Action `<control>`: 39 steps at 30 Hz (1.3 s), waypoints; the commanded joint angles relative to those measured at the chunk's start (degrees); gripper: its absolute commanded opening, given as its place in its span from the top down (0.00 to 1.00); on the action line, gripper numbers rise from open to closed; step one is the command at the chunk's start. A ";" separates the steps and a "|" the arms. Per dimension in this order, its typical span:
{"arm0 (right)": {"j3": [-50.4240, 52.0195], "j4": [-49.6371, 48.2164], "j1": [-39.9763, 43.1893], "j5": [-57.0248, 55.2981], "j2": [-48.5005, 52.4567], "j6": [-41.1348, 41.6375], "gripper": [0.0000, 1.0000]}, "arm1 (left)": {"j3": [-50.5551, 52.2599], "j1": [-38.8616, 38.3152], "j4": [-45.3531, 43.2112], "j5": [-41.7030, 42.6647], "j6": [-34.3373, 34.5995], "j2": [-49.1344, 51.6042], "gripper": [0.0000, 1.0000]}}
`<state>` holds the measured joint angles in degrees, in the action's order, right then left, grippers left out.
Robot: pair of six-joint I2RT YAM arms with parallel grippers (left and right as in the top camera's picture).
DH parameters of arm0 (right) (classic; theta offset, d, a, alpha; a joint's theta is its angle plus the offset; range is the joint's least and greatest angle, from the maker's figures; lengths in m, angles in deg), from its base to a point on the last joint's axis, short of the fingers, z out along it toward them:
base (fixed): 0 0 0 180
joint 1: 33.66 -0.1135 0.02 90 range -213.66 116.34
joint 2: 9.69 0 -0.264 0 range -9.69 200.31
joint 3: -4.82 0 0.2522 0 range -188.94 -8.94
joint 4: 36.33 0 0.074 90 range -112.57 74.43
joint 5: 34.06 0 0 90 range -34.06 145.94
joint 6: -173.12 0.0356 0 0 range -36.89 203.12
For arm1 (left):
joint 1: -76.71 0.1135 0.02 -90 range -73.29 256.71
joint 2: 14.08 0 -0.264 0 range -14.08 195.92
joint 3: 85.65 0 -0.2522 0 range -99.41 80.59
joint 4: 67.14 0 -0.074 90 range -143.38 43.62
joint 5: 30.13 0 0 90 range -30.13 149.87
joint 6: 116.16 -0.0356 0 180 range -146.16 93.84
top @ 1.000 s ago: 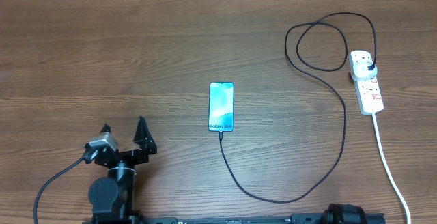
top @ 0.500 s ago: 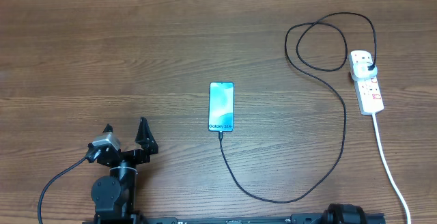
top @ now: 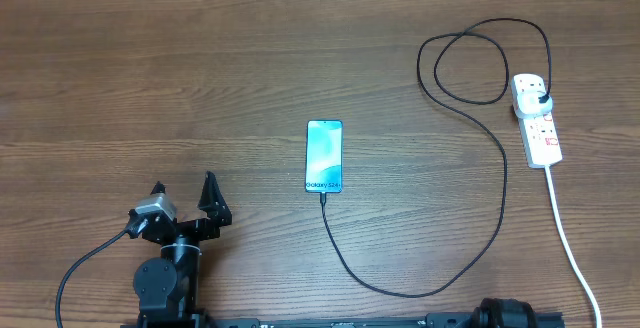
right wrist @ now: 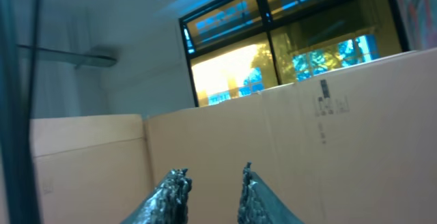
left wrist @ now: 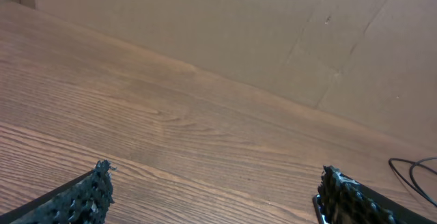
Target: Plug charger to phone and switch on socket
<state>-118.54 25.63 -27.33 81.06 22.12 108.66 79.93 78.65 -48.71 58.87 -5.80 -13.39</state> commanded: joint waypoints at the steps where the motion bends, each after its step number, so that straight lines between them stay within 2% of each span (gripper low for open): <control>1: 0.04 -0.52 -0.26 1.18 -3.61 -0.31 0.69 | 0.39 0.31 -0.26 0.85 -1.55 -0.37 0.00; 9: 0.11 1.60 -0.26 -11.80 -12.44 -0.57 0.66 | 0.39 0.31 -0.26 0.83 -1.55 -0.37 0.00; 16: -0.13 2.01 -0.26 -16.11 -15.80 -0.55 0.62 | 0.39 0.31 -0.28 0.85 -1.55 -0.48 0.00; 27: -0.35 1.33 -0.26 -16.28 -15.80 -0.50 0.61 | 0.39 0.31 -0.26 0.85 -1.55 -0.44 0.00; 32: -0.35 -0.39 -0.26 -16.28 -15.80 -0.50 0.55 | 0.39 0.31 -0.26 0.85 -1.55 -0.44 0.00; 39: -0.35 -1.20 -0.26 -16.28 -15.80 -0.50 0.55 | 0.39 0.31 -0.81 -0.15 -1.57 -0.44 0.00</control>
<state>-118.98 24.54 -27.33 65.50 6.04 108.35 79.93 78.65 -48.89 58.92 -5.82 -13.39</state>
